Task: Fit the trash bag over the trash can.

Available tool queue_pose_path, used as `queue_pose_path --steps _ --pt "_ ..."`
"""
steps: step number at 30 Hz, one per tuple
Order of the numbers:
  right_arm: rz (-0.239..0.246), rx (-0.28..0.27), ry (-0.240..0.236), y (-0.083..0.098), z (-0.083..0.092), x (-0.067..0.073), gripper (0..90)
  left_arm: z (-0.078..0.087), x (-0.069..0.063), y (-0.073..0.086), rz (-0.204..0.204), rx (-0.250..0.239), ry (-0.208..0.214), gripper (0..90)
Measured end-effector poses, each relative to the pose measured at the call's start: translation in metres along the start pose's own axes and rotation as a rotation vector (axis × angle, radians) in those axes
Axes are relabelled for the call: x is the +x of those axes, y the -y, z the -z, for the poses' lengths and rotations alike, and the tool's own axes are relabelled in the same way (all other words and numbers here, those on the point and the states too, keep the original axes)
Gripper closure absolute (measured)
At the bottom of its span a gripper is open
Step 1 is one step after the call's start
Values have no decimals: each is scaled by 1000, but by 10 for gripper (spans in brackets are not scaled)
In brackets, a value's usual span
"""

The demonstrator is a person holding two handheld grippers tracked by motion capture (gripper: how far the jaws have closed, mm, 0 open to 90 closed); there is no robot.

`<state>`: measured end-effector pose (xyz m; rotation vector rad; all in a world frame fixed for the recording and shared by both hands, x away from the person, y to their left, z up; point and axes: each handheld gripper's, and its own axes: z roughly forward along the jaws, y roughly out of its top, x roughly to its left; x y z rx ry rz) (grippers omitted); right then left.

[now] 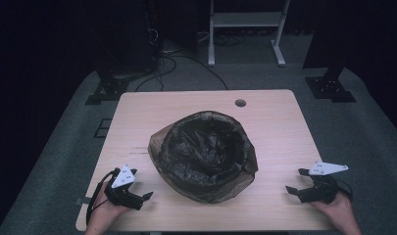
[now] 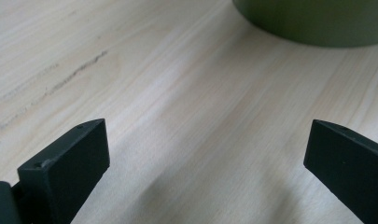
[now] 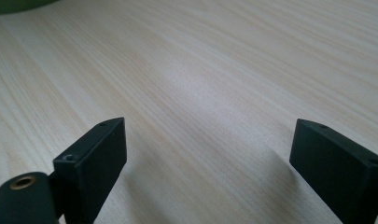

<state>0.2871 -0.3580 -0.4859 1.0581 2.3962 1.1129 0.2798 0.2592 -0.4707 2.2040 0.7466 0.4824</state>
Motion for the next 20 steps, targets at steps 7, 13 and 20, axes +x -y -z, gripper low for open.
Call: queue_pose_path --steps 7,13,20 --pt "23 33 17 -1 -3 3 96 -7 0 7 -6 49 4 0" --pt "25 33 19 -1 -4 3 97 -7 2 10 20 41 14 0" --pt "8 32 38 0 -3 6 98 -10 9 10 93 66 38 0"
